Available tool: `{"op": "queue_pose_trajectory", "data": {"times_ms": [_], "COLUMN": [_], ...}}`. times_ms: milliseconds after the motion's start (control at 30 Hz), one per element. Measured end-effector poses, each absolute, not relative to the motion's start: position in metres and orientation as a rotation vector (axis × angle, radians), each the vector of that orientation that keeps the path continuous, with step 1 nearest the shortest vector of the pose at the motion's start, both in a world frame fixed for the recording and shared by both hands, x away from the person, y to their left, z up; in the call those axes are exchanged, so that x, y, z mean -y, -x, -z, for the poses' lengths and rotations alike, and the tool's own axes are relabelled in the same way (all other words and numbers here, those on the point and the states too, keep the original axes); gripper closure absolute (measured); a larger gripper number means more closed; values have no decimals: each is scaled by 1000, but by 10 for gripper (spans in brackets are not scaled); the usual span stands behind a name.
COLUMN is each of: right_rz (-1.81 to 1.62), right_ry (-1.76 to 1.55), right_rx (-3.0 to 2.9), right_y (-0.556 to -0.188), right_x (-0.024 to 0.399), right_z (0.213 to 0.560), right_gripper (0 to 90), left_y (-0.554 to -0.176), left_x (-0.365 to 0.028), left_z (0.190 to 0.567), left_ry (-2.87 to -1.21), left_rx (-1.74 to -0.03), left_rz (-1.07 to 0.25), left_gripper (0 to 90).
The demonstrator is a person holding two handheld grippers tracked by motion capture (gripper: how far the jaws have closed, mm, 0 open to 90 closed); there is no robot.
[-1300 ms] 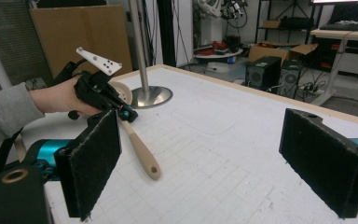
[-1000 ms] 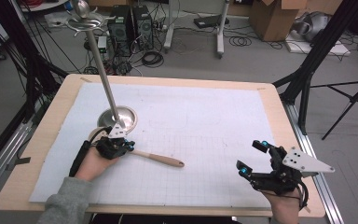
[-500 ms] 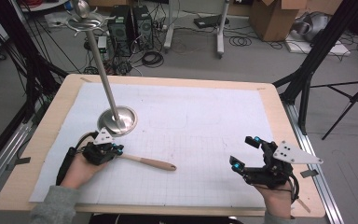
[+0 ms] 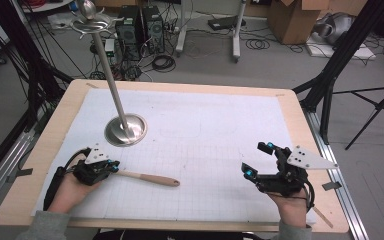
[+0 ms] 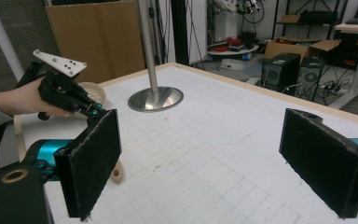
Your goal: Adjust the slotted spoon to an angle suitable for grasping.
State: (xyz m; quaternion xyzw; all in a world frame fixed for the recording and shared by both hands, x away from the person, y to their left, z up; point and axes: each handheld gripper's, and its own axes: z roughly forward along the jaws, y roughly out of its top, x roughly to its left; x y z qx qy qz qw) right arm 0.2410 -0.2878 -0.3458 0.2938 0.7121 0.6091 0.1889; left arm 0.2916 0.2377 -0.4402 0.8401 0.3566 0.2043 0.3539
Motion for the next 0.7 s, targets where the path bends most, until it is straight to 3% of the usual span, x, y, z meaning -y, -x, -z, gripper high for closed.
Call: {"op": "queue_pose_trajectory", "data": {"times_ms": [267,700], "right_rz": [-1710,-1721], "right_ry": [-816,-798], "right_rx": [-2023,-2025], "right_y": [-245,-249], "right_x": [282,279], "right_z": [346,345], "right_gripper": [118,118], "left_y": [-281,-264], "left_x": [-247,-241], "left_z": [440,422], "left_ry": [-2164,-2085], "left_rx": [-940,-812], "left_rz": [-547,-516], "left_gripper": [897,897]}}
